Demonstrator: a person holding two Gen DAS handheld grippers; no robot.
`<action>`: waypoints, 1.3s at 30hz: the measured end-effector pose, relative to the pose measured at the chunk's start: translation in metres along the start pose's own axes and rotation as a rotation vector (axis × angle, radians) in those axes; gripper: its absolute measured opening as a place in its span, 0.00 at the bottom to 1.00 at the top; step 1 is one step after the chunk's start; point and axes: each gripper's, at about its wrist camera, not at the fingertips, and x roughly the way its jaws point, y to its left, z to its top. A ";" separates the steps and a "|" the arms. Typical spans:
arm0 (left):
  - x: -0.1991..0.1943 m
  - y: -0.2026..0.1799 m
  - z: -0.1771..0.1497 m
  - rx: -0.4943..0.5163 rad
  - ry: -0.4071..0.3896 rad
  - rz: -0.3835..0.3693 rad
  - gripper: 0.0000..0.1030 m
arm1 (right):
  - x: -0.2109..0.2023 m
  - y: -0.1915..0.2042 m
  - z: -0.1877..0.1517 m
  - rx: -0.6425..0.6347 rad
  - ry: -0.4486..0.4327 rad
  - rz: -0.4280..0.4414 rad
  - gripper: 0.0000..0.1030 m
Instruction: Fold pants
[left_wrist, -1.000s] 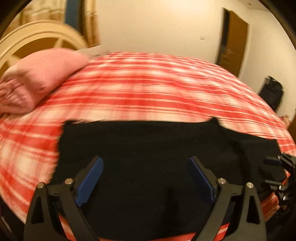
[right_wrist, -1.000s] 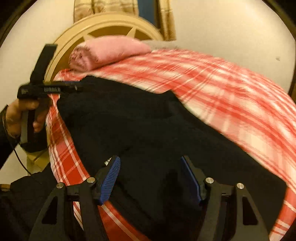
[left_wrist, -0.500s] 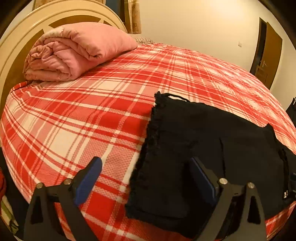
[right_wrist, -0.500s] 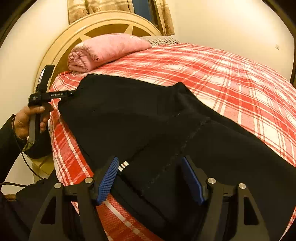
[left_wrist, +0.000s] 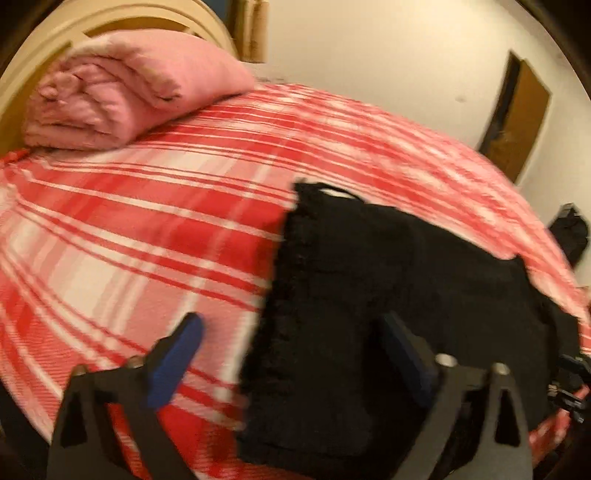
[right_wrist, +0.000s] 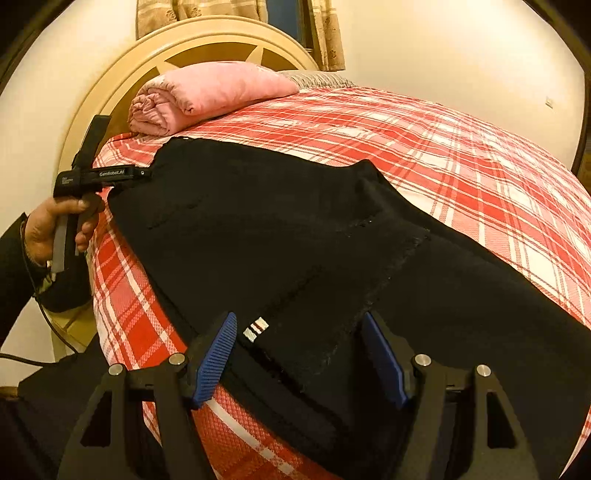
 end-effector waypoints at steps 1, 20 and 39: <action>0.000 -0.003 -0.001 0.012 -0.001 -0.007 0.87 | 0.000 0.000 0.000 0.006 -0.003 -0.001 0.69; 0.003 -0.007 0.001 0.009 -0.002 -0.129 0.58 | -0.012 -0.014 -0.001 0.102 -0.060 0.009 0.69; -0.080 -0.076 0.029 0.086 -0.152 -0.303 0.14 | -0.059 -0.038 -0.007 0.160 -0.152 -0.033 0.69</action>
